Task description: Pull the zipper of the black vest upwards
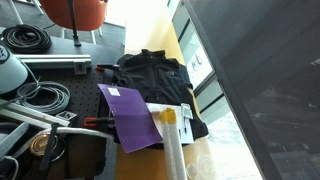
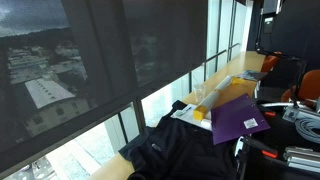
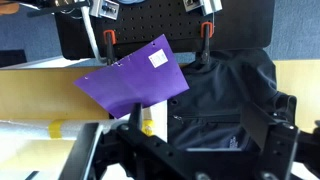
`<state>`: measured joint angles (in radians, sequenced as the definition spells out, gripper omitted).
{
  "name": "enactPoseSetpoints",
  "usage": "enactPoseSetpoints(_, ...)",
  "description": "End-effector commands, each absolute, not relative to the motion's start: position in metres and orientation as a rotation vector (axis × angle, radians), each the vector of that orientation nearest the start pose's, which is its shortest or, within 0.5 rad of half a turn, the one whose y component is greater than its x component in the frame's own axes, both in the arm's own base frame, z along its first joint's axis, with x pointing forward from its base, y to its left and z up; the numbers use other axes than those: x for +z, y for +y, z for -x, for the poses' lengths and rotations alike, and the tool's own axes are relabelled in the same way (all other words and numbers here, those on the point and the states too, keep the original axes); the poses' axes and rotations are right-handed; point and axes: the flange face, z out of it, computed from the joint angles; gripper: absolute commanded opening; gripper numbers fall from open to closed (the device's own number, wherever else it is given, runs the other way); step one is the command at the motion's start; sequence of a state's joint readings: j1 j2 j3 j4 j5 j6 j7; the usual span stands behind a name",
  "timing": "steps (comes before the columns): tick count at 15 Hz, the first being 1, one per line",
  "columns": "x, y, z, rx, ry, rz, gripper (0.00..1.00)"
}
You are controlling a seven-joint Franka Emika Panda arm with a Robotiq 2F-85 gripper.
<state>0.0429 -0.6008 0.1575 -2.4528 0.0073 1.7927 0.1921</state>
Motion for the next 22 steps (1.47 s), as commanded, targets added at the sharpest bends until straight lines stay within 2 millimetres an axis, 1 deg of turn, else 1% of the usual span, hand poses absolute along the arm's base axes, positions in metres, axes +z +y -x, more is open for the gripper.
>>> enactPoseSetpoints(1,0.499,0.078,-0.356,0.08,0.038,3.233,1.0)
enactPoseSetpoints(19,0.499,0.078,-0.356,0.08,0.038,3.233,1.0)
enactPoseSetpoints(20,0.486,0.079,-0.357,0.055,0.054,3.234,1.0)
enactPoseSetpoints(22,0.448,0.08,-0.362,-0.029,0.074,3.225,1.0)
